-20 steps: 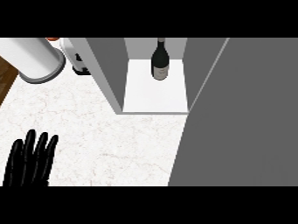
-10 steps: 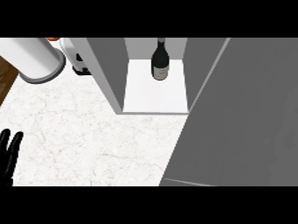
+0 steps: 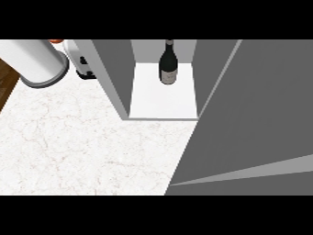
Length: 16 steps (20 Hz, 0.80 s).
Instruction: Pick up the wine, place it into the cabinet and close the cabinet
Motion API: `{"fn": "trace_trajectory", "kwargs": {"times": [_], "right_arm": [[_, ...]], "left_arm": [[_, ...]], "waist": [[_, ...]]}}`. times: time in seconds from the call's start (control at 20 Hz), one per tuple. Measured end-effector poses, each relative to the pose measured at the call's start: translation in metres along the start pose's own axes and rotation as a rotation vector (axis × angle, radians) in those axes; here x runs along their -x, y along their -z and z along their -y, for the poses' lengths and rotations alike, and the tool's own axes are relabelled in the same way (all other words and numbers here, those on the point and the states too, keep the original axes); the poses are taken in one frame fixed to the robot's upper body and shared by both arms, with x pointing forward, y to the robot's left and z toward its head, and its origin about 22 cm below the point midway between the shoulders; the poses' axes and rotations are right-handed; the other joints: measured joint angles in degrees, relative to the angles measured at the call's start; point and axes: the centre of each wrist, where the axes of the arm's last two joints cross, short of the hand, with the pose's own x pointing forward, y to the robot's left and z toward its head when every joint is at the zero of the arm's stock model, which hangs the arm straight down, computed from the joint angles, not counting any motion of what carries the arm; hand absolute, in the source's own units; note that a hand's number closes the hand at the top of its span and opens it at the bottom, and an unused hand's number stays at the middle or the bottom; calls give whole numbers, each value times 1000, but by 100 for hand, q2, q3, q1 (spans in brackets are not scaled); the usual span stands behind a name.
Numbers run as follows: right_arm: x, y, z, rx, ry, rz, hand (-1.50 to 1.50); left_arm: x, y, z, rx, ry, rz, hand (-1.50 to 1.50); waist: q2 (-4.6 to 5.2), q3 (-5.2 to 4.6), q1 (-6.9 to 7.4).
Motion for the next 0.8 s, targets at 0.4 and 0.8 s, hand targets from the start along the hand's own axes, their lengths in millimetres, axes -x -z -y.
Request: {"fn": "trace_trajectory", "kwargs": {"times": [0.4, 0.8], "right_arm": [[-2, 18, -17, 45, -48, 61, 150], [-9, 29, -22, 39, -143, 101, 150]], "left_arm": [[-7, 10, -13, 17, -16, -9, -150], [-8, 23, -11, 35, -66, -18, -150]], "waist": [[4, -6, 6], [38, -6, 66]]}}
